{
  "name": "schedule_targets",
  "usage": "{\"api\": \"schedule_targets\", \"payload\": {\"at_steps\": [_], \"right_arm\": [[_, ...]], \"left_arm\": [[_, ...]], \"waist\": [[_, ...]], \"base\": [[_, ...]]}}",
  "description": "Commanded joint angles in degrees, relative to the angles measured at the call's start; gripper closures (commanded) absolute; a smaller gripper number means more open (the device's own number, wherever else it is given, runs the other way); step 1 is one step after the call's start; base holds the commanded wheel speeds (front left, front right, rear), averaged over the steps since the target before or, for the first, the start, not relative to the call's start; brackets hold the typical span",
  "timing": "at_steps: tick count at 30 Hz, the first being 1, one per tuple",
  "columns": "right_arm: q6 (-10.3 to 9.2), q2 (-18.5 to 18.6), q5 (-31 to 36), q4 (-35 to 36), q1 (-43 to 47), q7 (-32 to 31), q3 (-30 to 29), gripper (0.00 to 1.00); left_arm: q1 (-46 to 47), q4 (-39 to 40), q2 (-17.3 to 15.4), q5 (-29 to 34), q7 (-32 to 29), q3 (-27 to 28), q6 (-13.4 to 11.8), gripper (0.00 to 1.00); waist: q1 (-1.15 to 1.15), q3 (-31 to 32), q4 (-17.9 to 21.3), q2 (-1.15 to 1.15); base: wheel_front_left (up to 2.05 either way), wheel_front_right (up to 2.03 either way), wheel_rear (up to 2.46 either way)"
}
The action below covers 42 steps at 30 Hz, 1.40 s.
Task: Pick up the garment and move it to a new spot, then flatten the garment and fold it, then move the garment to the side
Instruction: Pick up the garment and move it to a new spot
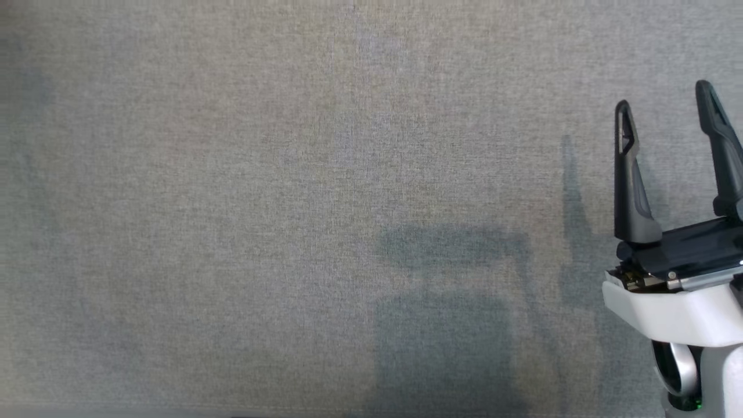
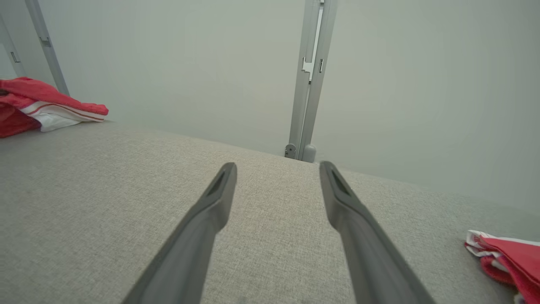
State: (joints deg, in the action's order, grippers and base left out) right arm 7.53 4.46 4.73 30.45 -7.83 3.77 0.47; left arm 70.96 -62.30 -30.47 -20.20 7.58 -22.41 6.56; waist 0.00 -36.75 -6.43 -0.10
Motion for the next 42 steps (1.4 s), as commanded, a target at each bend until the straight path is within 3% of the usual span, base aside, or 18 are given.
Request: {"api": "schedule_targets", "payload": {"at_steps": [1, 10, 20, 27, 35, 42], "right_arm": [[-0.09, -0.10, -0.10, -0.73, -0.63, 0.62, 0.09, 0.00], [-0.09, -1.33, -1.85, -9.00, 0.04, 4.46, 1.62, 0.00], [-0.09, -1.54, -6.71, -16.36, 3.09, 7.69, -0.22, 0.00], [-0.09, -1.55, -8.93, -19.07, 5.19, 9.07, -1.84, 0.00], [-0.09, -1.55, -9.75, -20.05, 5.65, 10.07, -3.06, 0.00], [-0.09, -1.54, -10.52, -21.30, 4.47, 10.66, -2.49, 0.00]], "left_arm": [[0.81, 0.35, -0.64, 1.23, -0.05, -0.92, 0.29, 1.00], [2.54, 5.15, -0.67, 1.65, -1.60, -7.82, 0.91, 1.00], [-0.11, 19.77, 0.33, -6.05, -7.61, -17.68, 0.89, 1.00], [-5.43, 31.81, 5.26, -10.66, -12.37, -20.91, 0.30, 1.00], [-8.79, 42.32, 13.30, -13.58, -14.15, -21.14, -5.39, 1.00], [-15.59, 40.71, 19.75, -17.50, -9.40, -19.82, -9.63, 1.00]], "waist": [[0.00, 3.91, 0.50, 0.10], [0.00, 16.22, 3.36, 0.10], [0.00, 28.26, 6.75, 0.10], [0.00, 32.51, 9.11, 0.10], [0.00, 31.77, 12.09, 0.10], [0.00, 27.93, 13.94, 0.10]], "base": [[0.00, 0.00, 0.00], [0.00, 0.00, 0.00], [0.00, 0.00, 0.00], [0.00, 0.00, 0.00], [0.00, 0.00, 0.00], [0.00, 0.00, 0.00]]}}
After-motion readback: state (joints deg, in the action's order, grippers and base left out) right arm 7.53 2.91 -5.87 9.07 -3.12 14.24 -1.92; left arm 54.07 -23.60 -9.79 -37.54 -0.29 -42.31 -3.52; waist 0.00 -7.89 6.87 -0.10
